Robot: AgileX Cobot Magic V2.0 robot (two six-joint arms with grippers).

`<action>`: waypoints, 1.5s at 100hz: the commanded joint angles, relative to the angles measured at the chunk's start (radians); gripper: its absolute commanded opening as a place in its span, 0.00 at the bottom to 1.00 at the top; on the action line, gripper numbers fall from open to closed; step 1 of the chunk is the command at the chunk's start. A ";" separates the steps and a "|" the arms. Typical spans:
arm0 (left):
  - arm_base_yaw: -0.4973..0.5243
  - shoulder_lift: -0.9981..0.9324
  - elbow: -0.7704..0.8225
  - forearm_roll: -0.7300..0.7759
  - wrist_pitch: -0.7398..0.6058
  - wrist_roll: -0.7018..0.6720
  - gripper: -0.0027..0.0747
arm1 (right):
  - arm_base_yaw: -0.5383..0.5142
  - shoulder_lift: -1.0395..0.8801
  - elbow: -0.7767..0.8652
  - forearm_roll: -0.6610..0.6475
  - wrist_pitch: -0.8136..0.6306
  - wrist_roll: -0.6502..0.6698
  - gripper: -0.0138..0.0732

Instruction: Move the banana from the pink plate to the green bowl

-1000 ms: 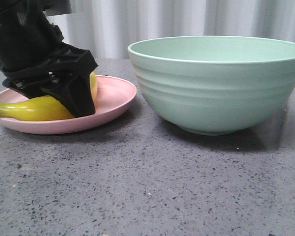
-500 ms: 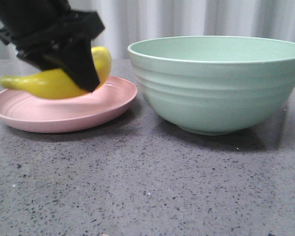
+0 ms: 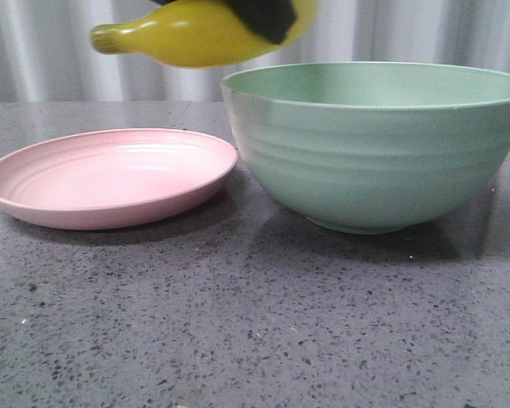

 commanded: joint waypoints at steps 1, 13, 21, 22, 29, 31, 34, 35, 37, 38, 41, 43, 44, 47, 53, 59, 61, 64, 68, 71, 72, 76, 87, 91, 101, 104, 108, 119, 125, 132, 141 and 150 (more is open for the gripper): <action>-0.044 -0.042 -0.037 -0.040 -0.050 0.004 0.20 | 0.025 0.050 -0.094 0.119 -0.049 -0.006 0.72; -0.089 -0.042 -0.037 -0.054 -0.058 0.004 0.20 | 0.035 0.131 -0.143 0.252 -0.047 -0.006 0.71; -0.107 -0.042 -0.037 -0.064 -0.060 0.004 0.20 | 0.035 0.184 -0.157 0.329 -0.047 -0.006 0.71; -0.111 -0.042 -0.037 -0.066 -0.060 0.004 0.20 | 0.035 0.188 -0.157 0.336 -0.047 -0.006 0.71; -0.122 -0.042 -0.037 -0.074 -0.066 0.004 0.20 | 0.035 0.229 -0.168 0.394 -0.037 -0.006 0.71; -0.122 -0.042 -0.037 -0.074 -0.071 0.004 0.20 | 0.035 0.241 -0.171 0.408 -0.034 -0.006 0.71; -0.124 -0.042 -0.037 -0.074 -0.075 0.004 0.20 | 0.035 0.255 -0.172 0.429 -0.030 -0.006 0.71; -0.126 -0.042 -0.037 -0.074 -0.075 0.004 0.20 | 0.035 0.261 -0.172 0.432 -0.030 -0.006 0.71; -0.126 -0.042 -0.037 -0.074 -0.077 0.004 0.20 | 0.035 0.267 -0.172 0.441 -0.030 -0.006 0.71; -0.126 -0.042 -0.037 -0.074 -0.079 0.004 0.20 | 0.035 0.273 -0.172 0.443 -0.030 -0.006 0.71; -0.126 -0.042 -0.037 -0.074 -0.080 0.006 0.20 | 0.035 0.286 -0.172 0.445 -0.030 -0.006 0.71; -0.126 -0.042 -0.037 -0.074 -0.081 0.006 0.20 | 0.035 0.293 -0.172 0.445 -0.030 -0.006 0.71; -0.126 -0.042 -0.037 -0.074 -0.081 0.006 0.20 | 0.035 0.296 -0.172 0.445 -0.030 -0.006 0.71; -0.126 -0.042 -0.037 -0.074 -0.081 0.010 0.20 | 0.035 0.307 -0.172 0.445 -0.030 -0.006 0.71; -0.126 -0.042 -0.037 -0.074 -0.081 0.012 0.20 | 0.035 0.319 -0.172 0.445 -0.030 -0.006 0.71; -0.126 -0.042 -0.037 -0.074 -0.079 0.012 0.20 | 0.035 0.327 -0.172 0.445 -0.030 -0.006 0.71; -0.126 -0.042 -0.037 -0.074 -0.079 0.012 0.20 | 0.035 0.327 -0.172 0.447 -0.030 -0.006 0.71; -0.126 -0.042 -0.037 -0.074 -0.078 0.012 0.20 | 0.035 0.327 -0.172 0.447 -0.030 -0.006 0.71; -0.126 -0.042 -0.037 -0.074 -0.078 0.012 0.20 | 0.035 0.327 -0.172 0.447 -0.030 -0.006 0.69; -0.126 -0.042 -0.038 -0.074 -0.078 0.012 0.20 | 0.035 0.327 -0.172 0.447 -0.030 -0.006 0.67; -0.126 -0.042 -0.038 -0.074 -0.080 0.015 0.20 | 0.035 0.327 -0.172 0.447 -0.030 -0.006 0.65; -0.126 -0.042 -0.039 -0.074 -0.080 0.027 0.21 | 0.035 0.327 -0.172 0.447 -0.030 -0.006 0.61; -0.126 -0.042 -0.043 -0.072 -0.088 0.029 0.34 | 0.035 0.327 -0.172 0.447 -0.027 -0.006 0.44; -0.126 -0.042 -0.043 -0.067 -0.088 0.029 0.39 | 0.035 0.327 -0.172 0.448 -0.027 -0.006 0.37; -0.126 -0.042 -0.043 -0.067 -0.088 0.029 0.47 | 0.035 0.327 -0.172 0.451 -0.027 -0.006 0.23; -0.126 -0.042 -0.043 -0.067 -0.088 0.029 0.47 | 0.035 0.327 -0.172 0.451 -0.029 -0.006 0.19; -0.126 -0.042 -0.048 -0.064 -0.088 0.029 0.47 | 0.035 0.327 -0.172 0.453 -0.029 -0.006 0.16; -0.126 -0.043 -0.067 -0.064 -0.079 0.029 0.47 | 0.031 0.325 -0.172 0.453 -0.054 -0.006 0.10; -0.126 -0.045 -0.086 -0.064 -0.072 0.029 0.47 | 0.021 0.318 -0.172 0.453 -0.081 -0.006 0.10; -0.126 -0.045 -0.104 -0.061 -0.070 0.029 0.47 | 0.000 0.314 -0.172 0.453 -0.113 -0.022 0.10; -0.126 -0.045 -0.118 -0.055 -0.067 0.029 0.47 | -0.037 0.305 -0.172 0.446 -0.151 -0.058 0.10; -0.126 -0.045 -0.122 -0.048 -0.064 0.029 0.47 | -0.065 0.305 -0.172 0.421 -0.184 -0.084 0.10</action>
